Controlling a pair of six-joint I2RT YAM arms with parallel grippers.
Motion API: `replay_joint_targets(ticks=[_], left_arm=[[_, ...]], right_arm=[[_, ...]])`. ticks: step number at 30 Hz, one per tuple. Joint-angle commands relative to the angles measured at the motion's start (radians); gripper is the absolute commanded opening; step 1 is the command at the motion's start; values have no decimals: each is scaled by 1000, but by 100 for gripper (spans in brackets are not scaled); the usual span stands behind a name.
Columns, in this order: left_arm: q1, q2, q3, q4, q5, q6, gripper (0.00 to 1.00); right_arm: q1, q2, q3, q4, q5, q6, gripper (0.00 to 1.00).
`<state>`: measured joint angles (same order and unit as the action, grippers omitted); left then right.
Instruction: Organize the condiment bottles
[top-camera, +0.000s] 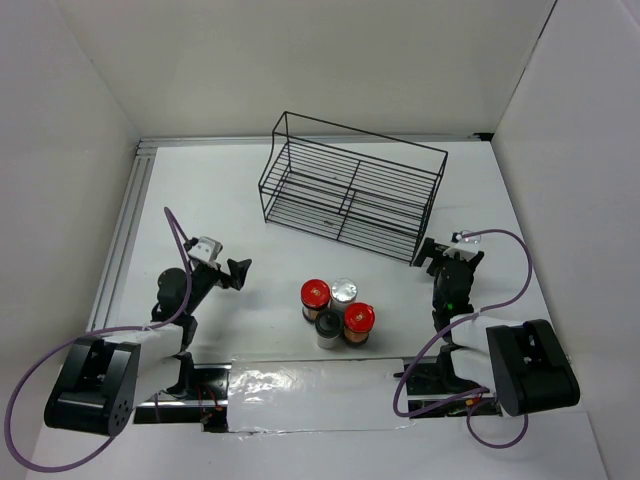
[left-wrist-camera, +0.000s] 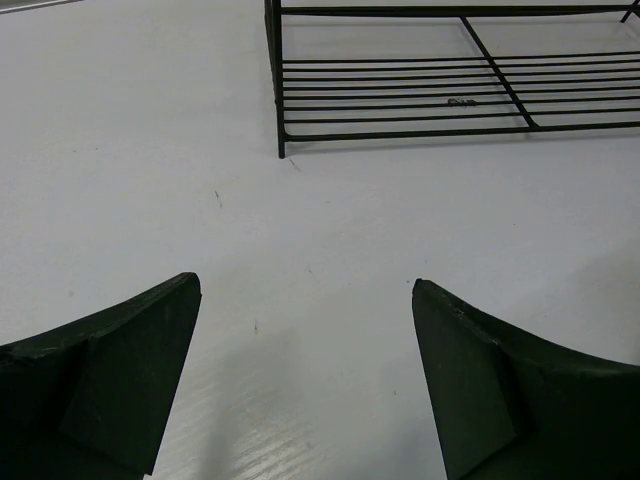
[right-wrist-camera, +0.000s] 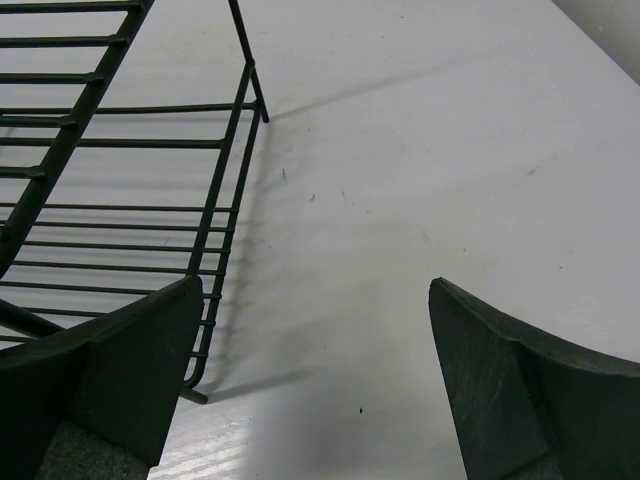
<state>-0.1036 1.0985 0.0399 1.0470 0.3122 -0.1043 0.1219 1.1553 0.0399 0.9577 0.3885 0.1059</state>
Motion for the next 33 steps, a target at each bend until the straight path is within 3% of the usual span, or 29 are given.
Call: replay_joint_targets(ticks=[1,4,5,6,7,8,10,11,13,17,19,21,24,25,26,27,29,30,31,33], left_arm=[[-4,6,-49,51,18,25,99],[-5,4,-51,53,24,29,99],[-2,4,-49,54,60,53,99],[-5,-41,7,13,112,80,99],[-4,-93,49,-218,192,93,99],[-4,-168,157,-349,247,153,99],[-5,-202,242,-587,461,286,99],[-4,-212,305,-637,482,299,99],[-11,-235,343,-691,473,269,99],[-36,-262,440,-783,401,276,99],[-57,-256,501,-824,383,279,99],[-77,-244,544,-904,383,294,99],[-108,-203,624,-1005,370,275,99],[-114,-183,655,-1025,358,261,99],[-117,-172,667,-1044,343,238,99],[-123,-170,684,-1079,349,235,99],[-128,-187,684,-1099,379,235,99],[-128,-196,686,-1107,401,245,99],[-131,-204,686,-1117,416,255,99],[-143,-219,684,-1137,420,259,99]], right_arm=[[8,6,-49,81,13,-11,100],[9,-12,-49,84,23,-14,100],[12,-38,-8,-15,59,14,100],[4,-52,-17,13,20,-4,100],[5,-87,6,12,42,-15,100],[21,-129,55,-199,94,33,100],[39,-237,138,-351,222,57,100],[41,-285,150,-441,230,49,100],[42,-386,204,-537,234,21,100],[25,-577,378,-932,265,124,100],[18,-597,506,-1128,263,198,100],[18,-600,631,-1218,257,242,100],[18,-568,794,-1307,52,120,98],[16,-551,830,-1323,-100,86,52],[18,-495,868,-1332,-170,51,19],[16,-456,953,-1387,-222,38,0],[21,-278,1094,-1533,-382,-32,0],[33,-203,1150,-1606,-469,-52,8],[59,-124,1202,-1667,-529,-64,32],[195,80,1346,-1779,-524,-69,65]])
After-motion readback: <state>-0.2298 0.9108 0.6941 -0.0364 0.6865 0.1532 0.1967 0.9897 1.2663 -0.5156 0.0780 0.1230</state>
